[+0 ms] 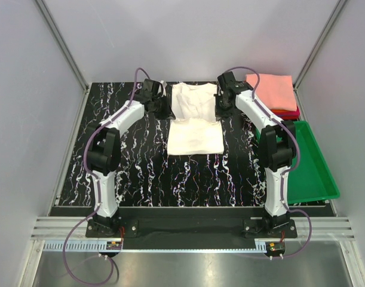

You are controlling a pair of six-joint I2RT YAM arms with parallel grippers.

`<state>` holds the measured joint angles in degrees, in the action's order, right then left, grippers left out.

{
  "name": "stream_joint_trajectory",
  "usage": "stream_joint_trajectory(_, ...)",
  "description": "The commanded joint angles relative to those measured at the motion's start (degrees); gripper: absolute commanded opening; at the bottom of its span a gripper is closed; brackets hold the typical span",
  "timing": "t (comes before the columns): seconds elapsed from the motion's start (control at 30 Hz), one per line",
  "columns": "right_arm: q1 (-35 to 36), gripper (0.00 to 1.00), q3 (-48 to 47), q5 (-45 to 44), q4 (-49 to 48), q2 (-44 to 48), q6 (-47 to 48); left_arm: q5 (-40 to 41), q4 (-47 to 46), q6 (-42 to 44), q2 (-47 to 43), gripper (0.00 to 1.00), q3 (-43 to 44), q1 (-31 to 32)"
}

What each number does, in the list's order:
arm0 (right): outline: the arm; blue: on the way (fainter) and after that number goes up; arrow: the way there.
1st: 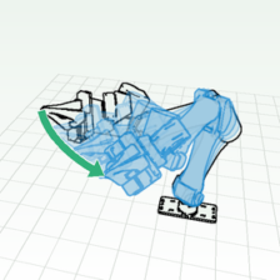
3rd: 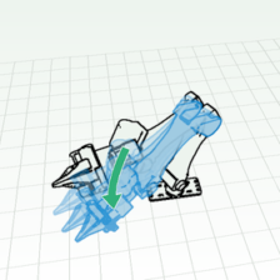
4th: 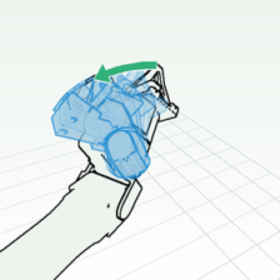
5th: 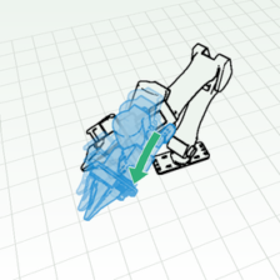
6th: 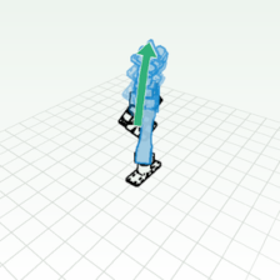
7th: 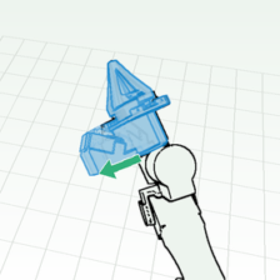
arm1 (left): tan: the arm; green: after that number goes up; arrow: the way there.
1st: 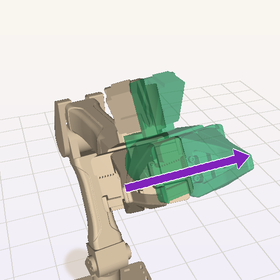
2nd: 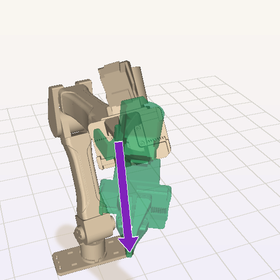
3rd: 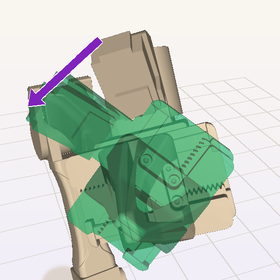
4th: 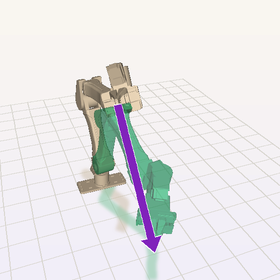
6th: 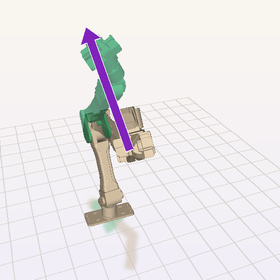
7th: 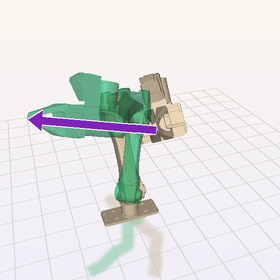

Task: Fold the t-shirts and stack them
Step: Fold the tshirt

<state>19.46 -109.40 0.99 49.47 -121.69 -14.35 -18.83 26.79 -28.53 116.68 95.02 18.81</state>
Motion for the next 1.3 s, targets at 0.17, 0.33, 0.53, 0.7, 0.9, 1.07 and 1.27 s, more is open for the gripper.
stream_joint_trajectory(0.17,-1.4,0.00,-8.0,2.4,1.4,-4.0,3.4,-3.9,-5.1,-1.4,2.7,0.00,5.5,-2.5)
stream_joint_trajectory(0.33,-2.1,0.00,-11.7,3.2,1.4,-7.1,3.9,-4.1,-7.6,-2.7,5.0,0.00,6.6,-3.4)
stream_joint_trajectory(0.53,-2.5,0.03,-17.9,2.7,1.7,-12.1,4.7,-5.3,-9.6,-3.3,9.8,0.00,9.0,-4.7)
stream_joint_trajectory(0.7,-3.0,0.22,-24.1,-0.1,3.8,-16.1,5.3,-7.9,-10.5,-1.3,13.8,0.08,14.3,-6.0)
stream_joint_trajectory(0.9,-4.0,0.47,-28.3,-2.0,7.9,-14.1,4.3,-1.8,-7.9,-0.8,9.4,0.36,11.7,-8.0)
stream_joint_trajectory(1.07,-3.6,0.33,-19.7,5.3,6.3,-9.7,1.2,-3.6,-9.6,-0.4,6.3,0.35,4.5,-5.0)
stream_joint_trajectory(1.27,-3.6,0.23,-16.0,9.7,3.1,-11.1,1.0,-7.9,-11.4,-0.9,10.0,0.30,4.9,-3.7)
